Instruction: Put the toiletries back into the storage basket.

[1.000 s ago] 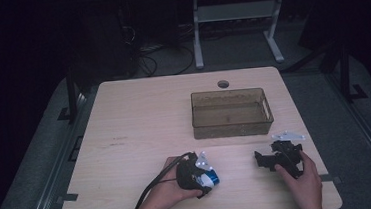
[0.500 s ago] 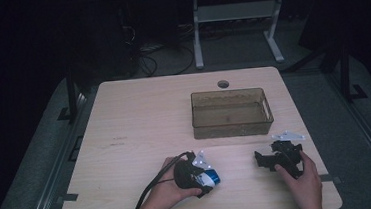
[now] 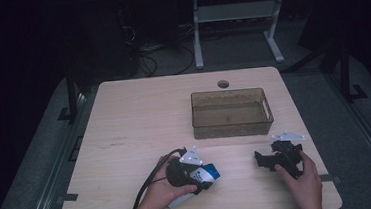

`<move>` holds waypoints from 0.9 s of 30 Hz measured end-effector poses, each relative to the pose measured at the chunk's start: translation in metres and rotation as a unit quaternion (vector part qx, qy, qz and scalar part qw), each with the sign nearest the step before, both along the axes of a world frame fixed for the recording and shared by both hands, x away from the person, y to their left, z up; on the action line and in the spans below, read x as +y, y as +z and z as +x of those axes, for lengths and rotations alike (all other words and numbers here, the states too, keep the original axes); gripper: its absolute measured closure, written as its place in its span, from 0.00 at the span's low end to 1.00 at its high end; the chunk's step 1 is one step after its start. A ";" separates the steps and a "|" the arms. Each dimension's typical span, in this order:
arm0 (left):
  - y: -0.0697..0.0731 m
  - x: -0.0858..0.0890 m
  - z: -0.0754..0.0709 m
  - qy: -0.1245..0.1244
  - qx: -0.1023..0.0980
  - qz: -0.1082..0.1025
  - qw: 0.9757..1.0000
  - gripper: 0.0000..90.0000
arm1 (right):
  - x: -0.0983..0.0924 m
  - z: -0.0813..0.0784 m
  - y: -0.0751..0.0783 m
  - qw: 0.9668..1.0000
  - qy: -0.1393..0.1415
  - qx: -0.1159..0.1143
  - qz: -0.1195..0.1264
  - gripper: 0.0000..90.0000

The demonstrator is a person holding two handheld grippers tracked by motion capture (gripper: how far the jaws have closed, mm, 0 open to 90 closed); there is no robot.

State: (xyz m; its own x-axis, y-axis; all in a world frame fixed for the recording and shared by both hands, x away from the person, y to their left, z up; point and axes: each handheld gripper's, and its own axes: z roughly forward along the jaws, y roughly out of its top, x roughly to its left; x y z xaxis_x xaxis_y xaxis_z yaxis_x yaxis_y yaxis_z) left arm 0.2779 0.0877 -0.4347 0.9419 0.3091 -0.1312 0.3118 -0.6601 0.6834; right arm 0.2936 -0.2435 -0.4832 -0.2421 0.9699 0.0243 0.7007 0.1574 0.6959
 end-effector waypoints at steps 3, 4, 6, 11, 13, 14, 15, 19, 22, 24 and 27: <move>0.002 0.004 0.000 0.003 -0.001 -0.017 1.000 0.38 | 0.000 0.000 0.000 1.000 0.000 0.000 0.000 0.00; 0.003 0.006 0.000 0.003 -0.002 -0.020 1.000 0.38 | 0.000 0.000 0.000 1.000 0.000 0.000 0.000 0.00; 0.004 0.009 0.000 0.003 -0.002 -0.029 1.000 0.38 | 0.000 0.000 0.000 1.000 0.000 0.000 0.000 0.00; 0.010 0.015 0.000 0.003 -0.005 -0.050 0.999 0.38 | 0.000 0.000 0.000 1.000 0.000 0.000 0.000 0.00; 0.014 0.018 -0.001 0.003 -0.008 -0.066 0.998 0.38 | 0.000 0.000 0.000 1.000 0.000 0.000 0.000 0.00; 0.014 0.018 -0.001 0.003 -0.008 -0.066 0.998 0.38 | 0.000 0.000 0.000 1.000 0.000 0.000 0.000 0.00; 0.015 0.019 -0.001 0.004 -0.010 -0.069 0.998 0.38 | 0.000 0.000 0.000 1.000 0.000 0.000 0.000 0.00; 0.021 0.024 -0.002 0.004 -0.013 -0.090 0.996 0.38 | 0.000 0.000 0.000 1.000 0.000 0.000 0.000 0.00; 0.026 0.028 -0.002 0.003 -0.012 -0.111 0.994 0.38 | 0.000 0.000 0.000 1.000 0.000 0.000 0.000 0.00; 0.027 0.029 -0.003 0.004 -0.011 -0.116 0.993 0.38 | 0.000 0.000 0.000 1.000 0.000 0.000 0.000 0.00; 0.031 0.032 -0.003 0.005 -0.014 -0.132 0.991 0.38 | 0.000 0.000 0.000 1.000 0.000 0.000 0.000 0.00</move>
